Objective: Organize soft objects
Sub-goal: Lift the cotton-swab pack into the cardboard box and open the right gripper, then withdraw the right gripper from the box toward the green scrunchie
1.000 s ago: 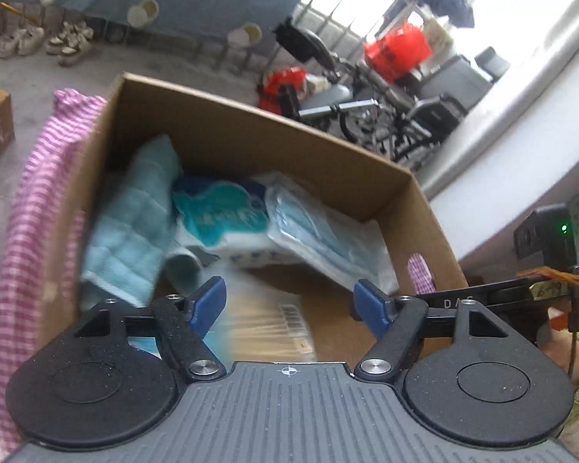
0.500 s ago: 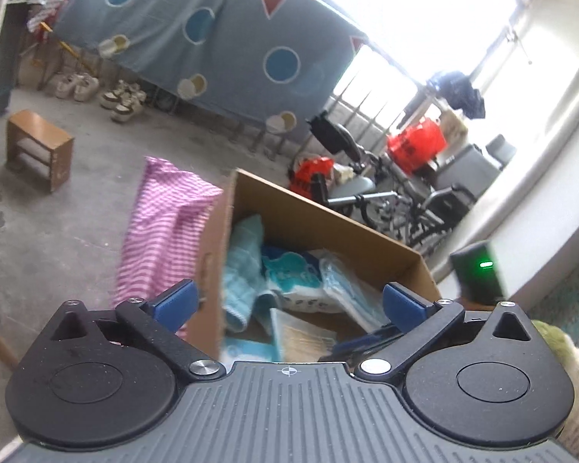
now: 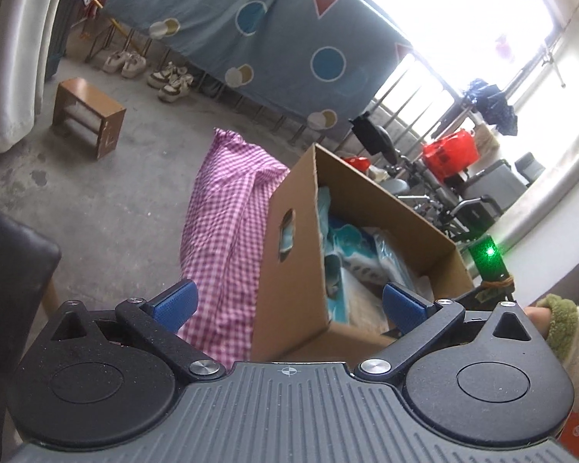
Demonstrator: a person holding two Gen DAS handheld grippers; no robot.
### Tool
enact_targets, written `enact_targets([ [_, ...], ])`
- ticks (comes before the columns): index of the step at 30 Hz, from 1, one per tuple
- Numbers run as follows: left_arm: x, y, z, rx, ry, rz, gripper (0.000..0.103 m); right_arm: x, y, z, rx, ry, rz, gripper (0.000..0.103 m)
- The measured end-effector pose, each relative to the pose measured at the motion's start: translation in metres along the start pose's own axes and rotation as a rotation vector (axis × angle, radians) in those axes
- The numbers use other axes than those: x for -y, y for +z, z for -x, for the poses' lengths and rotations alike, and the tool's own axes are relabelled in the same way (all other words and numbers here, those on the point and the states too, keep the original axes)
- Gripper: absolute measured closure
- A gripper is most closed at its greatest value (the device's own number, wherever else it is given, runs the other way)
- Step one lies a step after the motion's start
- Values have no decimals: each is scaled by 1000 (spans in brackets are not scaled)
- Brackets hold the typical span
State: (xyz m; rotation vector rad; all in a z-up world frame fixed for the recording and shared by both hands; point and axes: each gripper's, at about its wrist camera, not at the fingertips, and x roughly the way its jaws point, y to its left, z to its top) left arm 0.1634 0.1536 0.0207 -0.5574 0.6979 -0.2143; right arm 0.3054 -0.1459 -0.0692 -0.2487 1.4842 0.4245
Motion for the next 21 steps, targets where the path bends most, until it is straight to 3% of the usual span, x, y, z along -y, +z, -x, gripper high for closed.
enact_targets([
  [9,2,-22,10,-44,-15,-19,1,-11,-22,12,21,-162,44,41],
  [13,1,-29,13,-50,-4,-27,1,-15,-22,44,131,-104,23,41],
  [16,-1,-32,13,-50,5,-18,1,-43,-12,65,219,-51,84,41],
  [21,-8,-33,7,-69,6,0,1,-102,14,53,213,-49,274,41],
])
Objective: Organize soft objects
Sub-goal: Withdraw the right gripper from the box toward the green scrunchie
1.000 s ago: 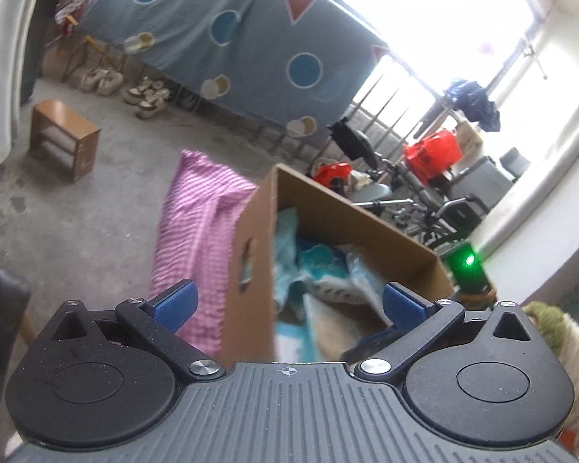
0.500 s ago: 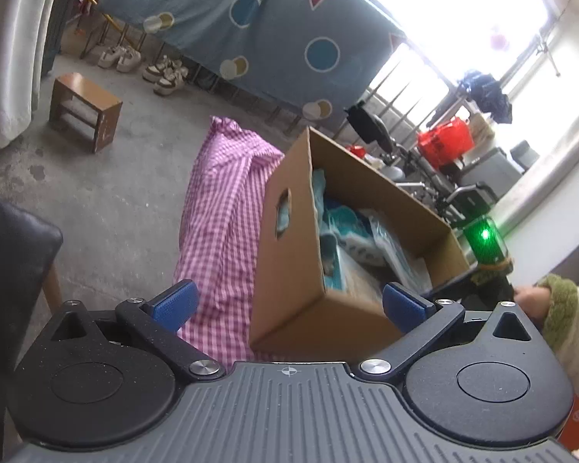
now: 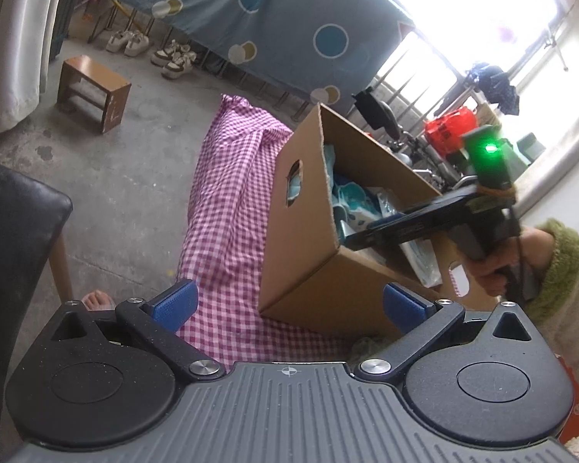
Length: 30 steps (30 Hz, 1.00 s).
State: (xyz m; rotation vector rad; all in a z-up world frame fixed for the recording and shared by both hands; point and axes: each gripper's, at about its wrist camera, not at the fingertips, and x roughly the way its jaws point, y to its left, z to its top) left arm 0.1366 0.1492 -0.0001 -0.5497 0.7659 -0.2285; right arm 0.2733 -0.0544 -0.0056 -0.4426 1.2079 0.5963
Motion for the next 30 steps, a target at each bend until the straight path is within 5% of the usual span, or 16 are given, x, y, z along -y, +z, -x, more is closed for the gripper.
enact_targets([
  [5,-7,0,-6,-19,-7,13,1,-17,0,-29,-113,-99,104,38],
  [19,-8,3,-11,-25,-19,18,1,37,-38,-9,-164,-71,-78,39],
  [24,3,-1,-5,-16,-29,-20,1,44,-41,24,-38,27,-136,39],
  [30,27,-14,-7,-60,-72,-100,1,39,-80,122,236,173,-225,38],
])
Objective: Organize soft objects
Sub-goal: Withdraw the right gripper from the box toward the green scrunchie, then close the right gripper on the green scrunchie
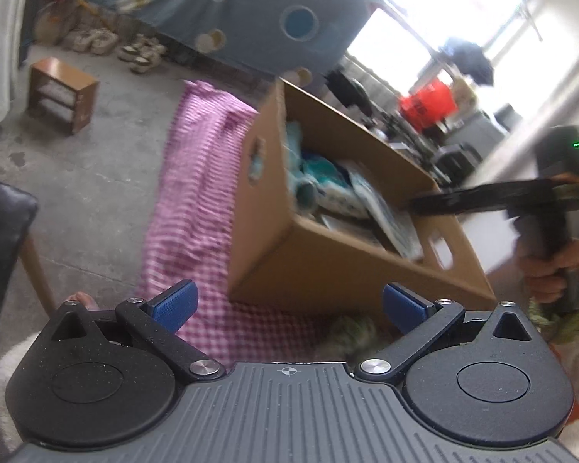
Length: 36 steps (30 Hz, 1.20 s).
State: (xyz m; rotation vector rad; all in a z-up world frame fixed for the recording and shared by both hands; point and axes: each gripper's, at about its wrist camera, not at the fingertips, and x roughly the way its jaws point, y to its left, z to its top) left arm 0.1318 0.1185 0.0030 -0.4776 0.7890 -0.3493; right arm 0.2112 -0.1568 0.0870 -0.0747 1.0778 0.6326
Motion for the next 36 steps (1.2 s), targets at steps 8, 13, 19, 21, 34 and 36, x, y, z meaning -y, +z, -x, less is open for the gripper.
enact_targets([
  [8,52,-27,-50,-199,-66,-197,1,-12,-86,59,165,181,-131,31],
  [13,78,-48,-85,-273,-12,-339,1,-18,-119,26,135,94,-164,31],
  [19,86,-62,-113,-303,70,-410,11,-22,-117,-38,39,36,-127,36],
  [21,87,-65,-118,-300,78,-422,18,-23,-115,-53,3,22,-118,41],
  [34,91,-64,-116,-264,66,-424,48,-9,-126,-91,-77,70,-184,71],
  [36,92,-64,-106,-249,65,-428,48,-10,-128,-86,-66,82,-194,72],
])
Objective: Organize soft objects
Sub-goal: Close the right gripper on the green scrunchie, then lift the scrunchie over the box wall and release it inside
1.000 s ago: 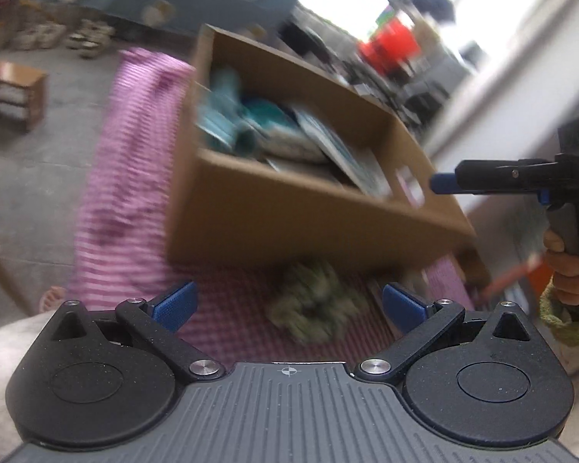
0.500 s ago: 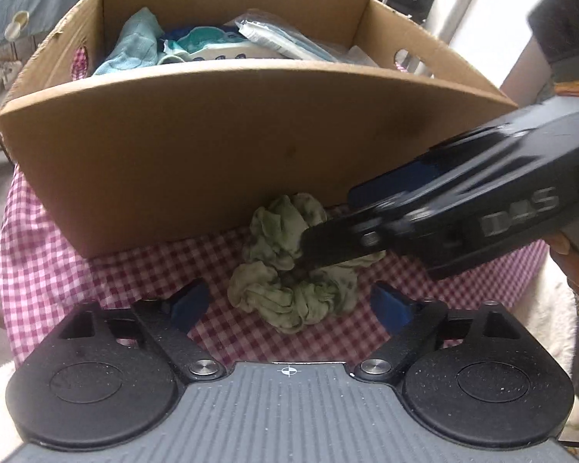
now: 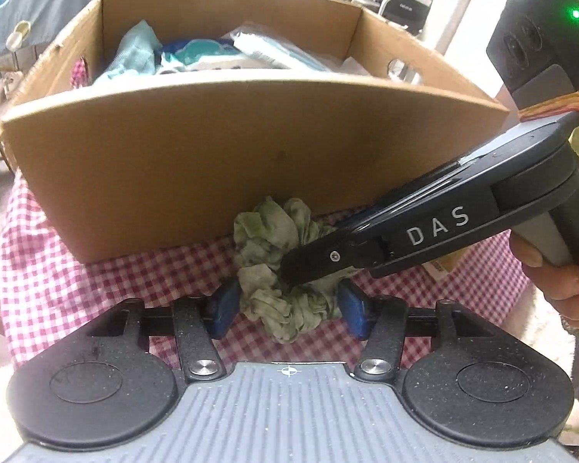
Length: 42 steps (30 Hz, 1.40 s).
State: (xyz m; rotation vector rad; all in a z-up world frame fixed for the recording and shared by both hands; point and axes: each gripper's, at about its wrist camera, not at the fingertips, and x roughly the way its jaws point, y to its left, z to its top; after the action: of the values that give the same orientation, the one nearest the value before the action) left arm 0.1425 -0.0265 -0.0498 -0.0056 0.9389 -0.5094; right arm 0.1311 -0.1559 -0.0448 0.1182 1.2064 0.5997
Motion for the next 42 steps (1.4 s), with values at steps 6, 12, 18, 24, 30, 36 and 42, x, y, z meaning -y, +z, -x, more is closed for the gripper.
enact_targets([
  [6,10,-2,42,71,-3,-6,48,-21,-10,28,45,48,16,72],
  [12,18,5,97,181,11,-27,48,-53,-14,70,135,110,75,72],
  [18,19,36,120,268,30,-75,48,-75,6,107,242,148,143,72],
  [24,-6,88,97,254,-6,-70,48,-68,54,112,273,149,158,72],
  [30,-43,133,45,147,-6,-33,48,-32,120,78,188,153,97,72],
  [36,-63,159,-8,22,67,-48,34,8,170,23,86,118,40,72],
  [42,-73,156,-22,-36,99,-51,17,44,189,-38,-20,58,-35,70],
])
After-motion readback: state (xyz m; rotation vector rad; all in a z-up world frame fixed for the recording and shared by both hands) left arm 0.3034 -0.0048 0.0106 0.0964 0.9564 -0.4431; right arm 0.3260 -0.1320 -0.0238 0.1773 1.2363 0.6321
